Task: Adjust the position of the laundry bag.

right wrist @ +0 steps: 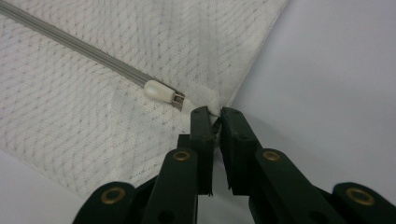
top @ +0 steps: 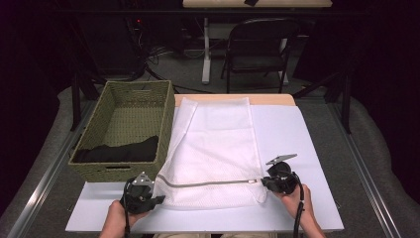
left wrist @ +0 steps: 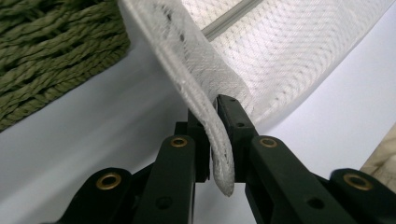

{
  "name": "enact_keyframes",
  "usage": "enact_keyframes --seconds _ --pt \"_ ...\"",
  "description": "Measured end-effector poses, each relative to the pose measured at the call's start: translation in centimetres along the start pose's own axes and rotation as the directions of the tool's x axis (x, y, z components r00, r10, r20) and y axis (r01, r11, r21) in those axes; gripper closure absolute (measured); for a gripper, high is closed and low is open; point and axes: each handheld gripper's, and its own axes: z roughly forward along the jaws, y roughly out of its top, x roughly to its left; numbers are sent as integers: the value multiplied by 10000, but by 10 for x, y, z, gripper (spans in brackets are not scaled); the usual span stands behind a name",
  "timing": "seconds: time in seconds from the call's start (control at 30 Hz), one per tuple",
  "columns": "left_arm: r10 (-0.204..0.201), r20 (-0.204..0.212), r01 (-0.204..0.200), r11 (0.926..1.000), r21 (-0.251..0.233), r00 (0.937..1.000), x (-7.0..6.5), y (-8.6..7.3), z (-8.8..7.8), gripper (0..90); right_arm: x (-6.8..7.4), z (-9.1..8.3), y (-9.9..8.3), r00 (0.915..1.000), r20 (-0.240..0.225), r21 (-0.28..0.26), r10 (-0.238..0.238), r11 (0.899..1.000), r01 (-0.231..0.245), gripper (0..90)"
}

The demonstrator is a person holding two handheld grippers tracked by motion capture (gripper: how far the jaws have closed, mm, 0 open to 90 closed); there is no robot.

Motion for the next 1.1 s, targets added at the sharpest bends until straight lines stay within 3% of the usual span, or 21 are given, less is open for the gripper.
enact_keyframes --seconds 0.3,0.57,0.73,0.93,1.03,1.1 --pt "49 184 -51 9999 128 9998 -2 0 2 838 -1 -9 -7 10000 -17 9 38 10000 -38 835" --pt "380 422 -399 9982 444 9984 -7 0 6 849 -3 -15 -12 10000 90 145 -43 9999 42 835" --pt "381 496 -404 9981 455 9980 -9 -1 7 849 -4 -19 -16 10000 63 137 12 9999 -13 835" --pt "685 858 -754 9940 795 9940 -15 -2 8 846 -5 -23 -24 9999 155 267 -57 9996 53 835" --pt "903 858 -982 9909 923 9922 -16 -1 8 784 -5 -23 -25 9998 178 351 -121 9993 114 834" --pt "856 511 -902 9912 966 9950 -15 0 4 590 -6 -22 -25 9998 156 396 -108 9992 101 828"
